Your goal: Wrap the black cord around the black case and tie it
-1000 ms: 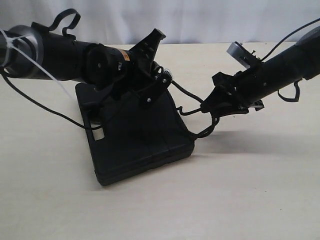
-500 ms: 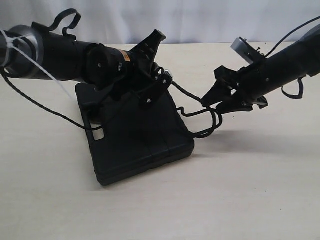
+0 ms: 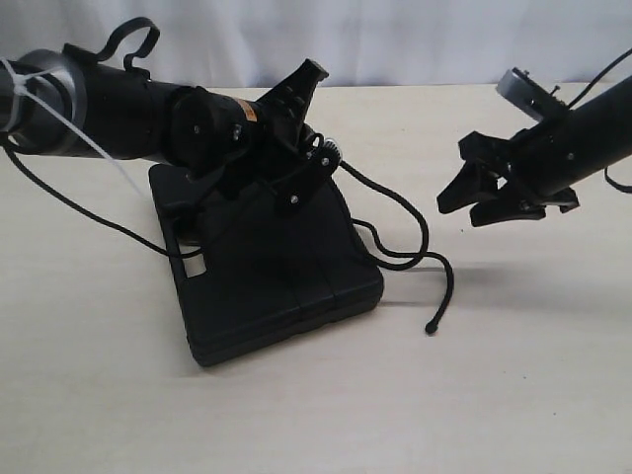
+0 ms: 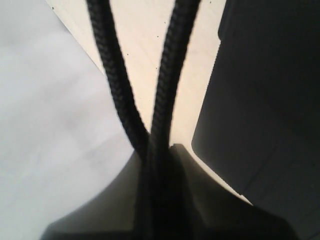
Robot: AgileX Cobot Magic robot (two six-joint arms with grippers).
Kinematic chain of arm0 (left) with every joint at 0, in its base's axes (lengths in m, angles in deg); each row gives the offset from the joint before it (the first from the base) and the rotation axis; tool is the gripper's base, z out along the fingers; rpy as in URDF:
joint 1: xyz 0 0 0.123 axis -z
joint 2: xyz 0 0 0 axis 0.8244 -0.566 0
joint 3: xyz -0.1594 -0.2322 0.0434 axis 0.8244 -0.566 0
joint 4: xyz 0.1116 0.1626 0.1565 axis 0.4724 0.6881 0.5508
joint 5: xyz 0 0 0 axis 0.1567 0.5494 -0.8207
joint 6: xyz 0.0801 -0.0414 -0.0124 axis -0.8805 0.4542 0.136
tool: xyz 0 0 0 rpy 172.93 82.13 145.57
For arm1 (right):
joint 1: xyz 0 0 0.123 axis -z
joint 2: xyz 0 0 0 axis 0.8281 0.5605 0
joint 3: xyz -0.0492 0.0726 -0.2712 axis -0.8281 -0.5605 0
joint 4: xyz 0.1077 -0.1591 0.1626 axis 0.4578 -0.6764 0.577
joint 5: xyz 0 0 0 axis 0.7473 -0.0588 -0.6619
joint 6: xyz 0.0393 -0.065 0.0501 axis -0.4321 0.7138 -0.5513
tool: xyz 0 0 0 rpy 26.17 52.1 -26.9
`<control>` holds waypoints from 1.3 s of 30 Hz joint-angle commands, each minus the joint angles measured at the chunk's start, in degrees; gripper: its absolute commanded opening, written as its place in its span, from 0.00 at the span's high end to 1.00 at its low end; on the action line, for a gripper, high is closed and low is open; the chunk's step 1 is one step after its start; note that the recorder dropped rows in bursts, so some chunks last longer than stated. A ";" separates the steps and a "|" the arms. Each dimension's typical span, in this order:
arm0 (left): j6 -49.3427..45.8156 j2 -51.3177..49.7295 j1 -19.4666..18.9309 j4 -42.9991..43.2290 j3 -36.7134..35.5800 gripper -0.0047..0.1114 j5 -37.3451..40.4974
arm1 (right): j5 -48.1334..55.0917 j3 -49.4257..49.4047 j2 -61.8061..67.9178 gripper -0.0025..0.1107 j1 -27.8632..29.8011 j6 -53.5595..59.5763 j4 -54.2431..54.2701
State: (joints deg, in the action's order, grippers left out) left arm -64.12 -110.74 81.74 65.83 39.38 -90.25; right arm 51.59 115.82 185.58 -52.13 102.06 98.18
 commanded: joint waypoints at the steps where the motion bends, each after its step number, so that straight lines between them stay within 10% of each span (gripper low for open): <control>1: -1.66 0.20 0.43 0.40 -0.05 0.96 -0.21 | -3.94 -1.82 1.47 0.51 -0.15 -0.25 -4.58; 18: -1.66 0.20 0.43 18.16 -0.05 0.96 8.21 | -17.40 1.08 5.22 0.65 -18.77 0.75 -39.50; 39: -1.66 1.85 -0.84 19.62 -0.05 0.96 7.13 | -13.15 1.08 6.07 0.65 -19.18 5.75 -40.38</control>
State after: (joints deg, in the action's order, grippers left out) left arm -64.12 -109.36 81.62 85.38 39.38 -82.44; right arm 35.46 116.65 192.77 -71.03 104.09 58.31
